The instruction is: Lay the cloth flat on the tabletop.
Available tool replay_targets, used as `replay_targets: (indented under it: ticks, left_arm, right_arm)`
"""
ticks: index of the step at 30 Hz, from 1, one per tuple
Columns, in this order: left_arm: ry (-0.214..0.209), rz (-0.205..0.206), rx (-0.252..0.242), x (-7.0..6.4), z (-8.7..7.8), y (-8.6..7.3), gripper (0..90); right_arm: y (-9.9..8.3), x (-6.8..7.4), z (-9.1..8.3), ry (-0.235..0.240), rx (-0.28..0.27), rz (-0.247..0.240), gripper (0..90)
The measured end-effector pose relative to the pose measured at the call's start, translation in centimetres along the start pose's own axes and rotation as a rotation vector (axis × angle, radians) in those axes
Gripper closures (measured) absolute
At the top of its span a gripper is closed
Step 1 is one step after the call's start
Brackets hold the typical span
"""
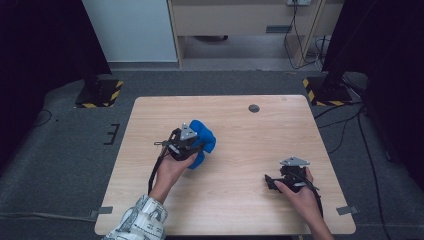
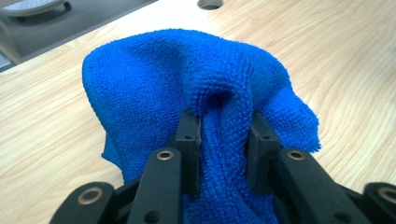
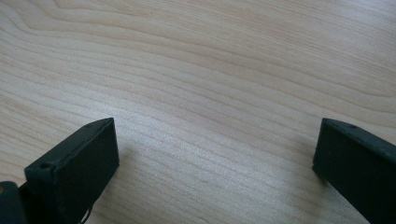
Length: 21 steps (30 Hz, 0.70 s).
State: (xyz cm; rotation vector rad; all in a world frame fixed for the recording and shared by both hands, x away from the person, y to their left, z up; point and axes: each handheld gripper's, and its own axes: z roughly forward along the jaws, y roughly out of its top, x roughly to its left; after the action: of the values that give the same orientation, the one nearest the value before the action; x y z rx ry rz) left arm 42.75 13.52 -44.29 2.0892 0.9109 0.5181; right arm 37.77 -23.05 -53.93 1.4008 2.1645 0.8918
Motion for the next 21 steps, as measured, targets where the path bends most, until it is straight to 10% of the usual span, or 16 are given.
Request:
replay_targets:
  ticks: [21]
  left_arm:
    - [-0.125,0.093,0.008,-5.5,4.3,1.8,70.6]
  right_arm:
    - [0.0,0.0,0.0,0.000,0.000,0.000,0.5]
